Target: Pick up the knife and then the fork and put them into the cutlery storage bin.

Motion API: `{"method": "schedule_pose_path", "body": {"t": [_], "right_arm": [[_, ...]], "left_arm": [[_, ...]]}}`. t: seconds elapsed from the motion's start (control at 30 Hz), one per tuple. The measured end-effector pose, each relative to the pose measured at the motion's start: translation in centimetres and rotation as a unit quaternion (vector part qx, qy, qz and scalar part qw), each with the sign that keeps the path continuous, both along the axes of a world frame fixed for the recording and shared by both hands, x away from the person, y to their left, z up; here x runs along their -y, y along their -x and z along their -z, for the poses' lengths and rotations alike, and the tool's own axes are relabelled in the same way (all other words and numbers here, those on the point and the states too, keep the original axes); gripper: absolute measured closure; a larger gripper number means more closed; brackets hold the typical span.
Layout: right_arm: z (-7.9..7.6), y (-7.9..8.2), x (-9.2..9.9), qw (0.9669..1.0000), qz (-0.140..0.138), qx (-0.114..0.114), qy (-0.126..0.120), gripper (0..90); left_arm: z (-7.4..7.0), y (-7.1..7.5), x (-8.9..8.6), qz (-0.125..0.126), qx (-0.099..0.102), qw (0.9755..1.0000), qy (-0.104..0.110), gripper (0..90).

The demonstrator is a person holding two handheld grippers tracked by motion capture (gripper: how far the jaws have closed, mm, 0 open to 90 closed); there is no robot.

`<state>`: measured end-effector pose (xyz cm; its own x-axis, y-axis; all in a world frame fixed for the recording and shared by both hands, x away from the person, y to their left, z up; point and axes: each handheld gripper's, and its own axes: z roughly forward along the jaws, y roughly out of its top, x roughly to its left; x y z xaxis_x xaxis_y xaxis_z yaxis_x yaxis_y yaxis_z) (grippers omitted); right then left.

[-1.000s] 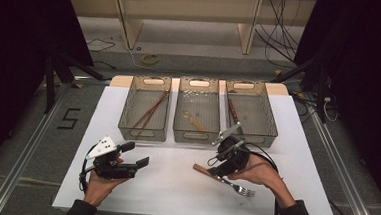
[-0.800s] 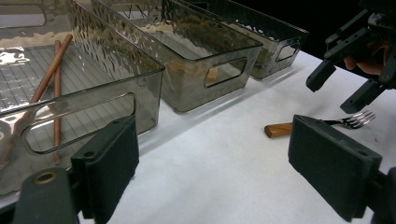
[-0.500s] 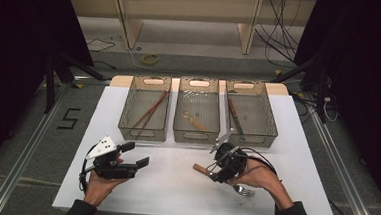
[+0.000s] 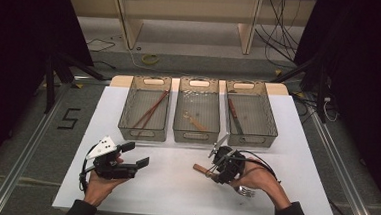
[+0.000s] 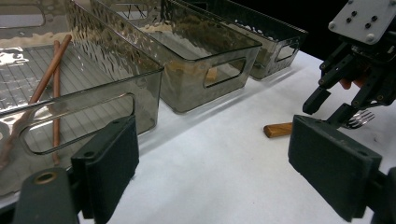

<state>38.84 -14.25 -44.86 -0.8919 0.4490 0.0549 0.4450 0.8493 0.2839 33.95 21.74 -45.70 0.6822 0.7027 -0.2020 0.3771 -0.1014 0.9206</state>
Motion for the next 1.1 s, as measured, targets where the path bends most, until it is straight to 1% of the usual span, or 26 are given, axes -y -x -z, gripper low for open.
{"method": "schedule_pose_path", "body": {"t": [0.23,0.6,0.7,0.9,0.93,0.97,1.1], "right_arm": [[0.47,0.01,-0.17,0.9999,-0.003,-0.002,0.012,64.0],[0.79,0.03,-0.28,0.9997,-0.007,0.003,0.022,69.9],[0.96,0.00,-0.30,0.9996,-0.012,0.004,0.026,72.0],[0.96,0.08,-0.42,0.9994,-0.013,0.007,0.031,76.4],[0.96,0.12,-0.46,0.9993,-0.015,0.010,0.033,76.7],[0.95,0.19,-0.54,0.9994,-0.009,0.009,0.032,77.0],[0.96,0.18,-0.52,0.9994,-0.010,0.010,0.031,77.4]], "left_arm": [[0.00,0.00,-0.01,0.000,0.000,1.0000,0.001,15.8],[-0.01,0.01,-0.01,0.000,0.000,1.0000,0.000,15.8],[-0.01,0.01,-0.01,0.000,0.000,1.0000,0.000,15.8],[0.00,0.00,0.01,0.001,0.001,1.0000,-0.001,15.8],[0.00,0.00,0.01,0.001,0.000,1.0000,-0.001,15.8],[-0.01,0.01,0.01,0.000,0.000,1.0000,-0.001,15.8],[-0.01,0.01,0.00,0.000,0.000,1.0000,0.000,15.8]]}}
